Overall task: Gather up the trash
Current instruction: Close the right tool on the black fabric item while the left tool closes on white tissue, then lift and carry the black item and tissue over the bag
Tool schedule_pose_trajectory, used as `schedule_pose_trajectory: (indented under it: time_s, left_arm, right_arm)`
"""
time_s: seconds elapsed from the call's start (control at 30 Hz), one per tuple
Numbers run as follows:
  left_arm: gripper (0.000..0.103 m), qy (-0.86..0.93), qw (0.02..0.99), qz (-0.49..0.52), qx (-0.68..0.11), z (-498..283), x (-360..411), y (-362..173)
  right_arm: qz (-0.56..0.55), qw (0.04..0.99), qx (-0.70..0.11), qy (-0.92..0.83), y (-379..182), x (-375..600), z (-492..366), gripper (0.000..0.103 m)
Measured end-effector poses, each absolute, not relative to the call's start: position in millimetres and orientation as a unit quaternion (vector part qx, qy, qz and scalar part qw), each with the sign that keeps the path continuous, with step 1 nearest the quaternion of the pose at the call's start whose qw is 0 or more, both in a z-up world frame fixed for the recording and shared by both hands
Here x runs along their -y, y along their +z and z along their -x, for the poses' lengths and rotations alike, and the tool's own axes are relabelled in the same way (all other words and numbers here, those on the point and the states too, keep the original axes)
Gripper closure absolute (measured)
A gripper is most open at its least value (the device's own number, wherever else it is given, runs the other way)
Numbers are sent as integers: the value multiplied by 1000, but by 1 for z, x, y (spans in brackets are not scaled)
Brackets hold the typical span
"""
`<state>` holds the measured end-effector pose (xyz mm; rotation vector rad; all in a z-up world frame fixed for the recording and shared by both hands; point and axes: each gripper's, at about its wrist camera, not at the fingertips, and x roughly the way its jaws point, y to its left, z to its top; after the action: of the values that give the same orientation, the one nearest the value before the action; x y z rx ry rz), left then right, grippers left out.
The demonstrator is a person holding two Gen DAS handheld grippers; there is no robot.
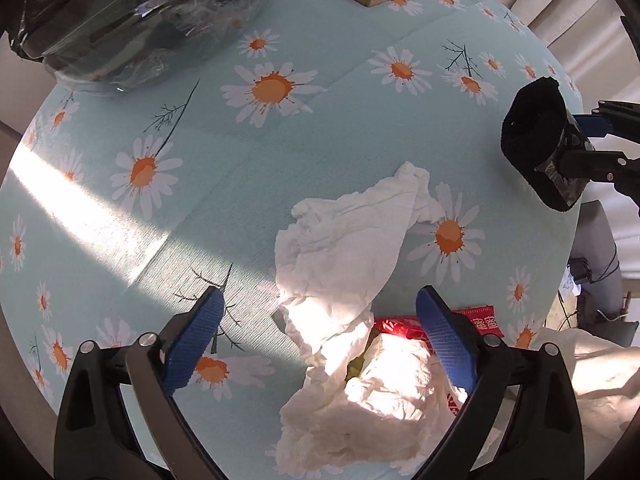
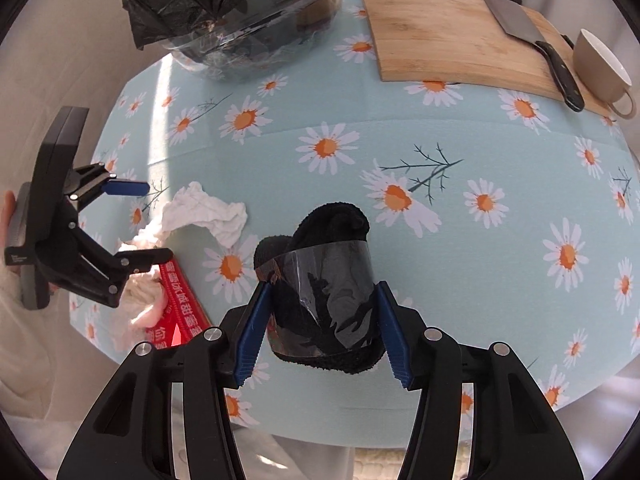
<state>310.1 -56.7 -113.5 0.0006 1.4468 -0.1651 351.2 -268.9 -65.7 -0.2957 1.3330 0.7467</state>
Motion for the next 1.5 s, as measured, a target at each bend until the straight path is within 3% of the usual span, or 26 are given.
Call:
schedule_pose_trajectory:
  time_s: [0.07, 0.13, 0.2, 0.23, 0.93, 1.5]
  left_arm:
    - [31, -85, 744, -8, -663, -316, 60, -117]
    - [46, -80, 743, -23, -664, -320, 62, -116]
    - [80, -76, 738, -16, -670, -322, 56, -115]
    - [87, -79, 734, -1, -675, -323, 52, -115]
    - [89, 20, 780, -12, -625, -244, -6, -38]
    - [89, 74, 856, -71, -507, -272, -29, 113]
  right_arm:
    - [134, 714, -604, 328, -67, 277, -350, 54]
    - [130, 717, -607, 318, -69, 282, -351, 54]
    - [124, 719, -609, 313, -70, 287, -351, 54]
    - [122, 720, -608, 312, -70, 291, -352, 54]
    - [114, 752, -520, 388, 9, 242, -370, 54]
    - [133, 789, -433, 415, 104, 198, -418, 54]
